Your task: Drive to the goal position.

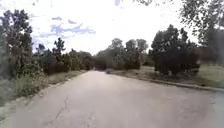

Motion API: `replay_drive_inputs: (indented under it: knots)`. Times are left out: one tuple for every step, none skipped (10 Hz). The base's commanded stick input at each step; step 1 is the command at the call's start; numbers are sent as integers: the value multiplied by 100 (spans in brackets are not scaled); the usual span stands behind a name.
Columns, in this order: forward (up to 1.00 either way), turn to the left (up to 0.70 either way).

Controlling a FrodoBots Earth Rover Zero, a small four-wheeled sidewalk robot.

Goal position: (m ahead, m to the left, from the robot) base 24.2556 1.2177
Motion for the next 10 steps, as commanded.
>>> replay_drive_inputs:
  knots:
    - [85, 34]
    - [85, 13]
    - [85, 0]
    - [85, 0]
    - [85, 0]
    - [85, 0]
    - [85, 0]
    - [85, 0]
    - [85, 0]
    - [85, 0]
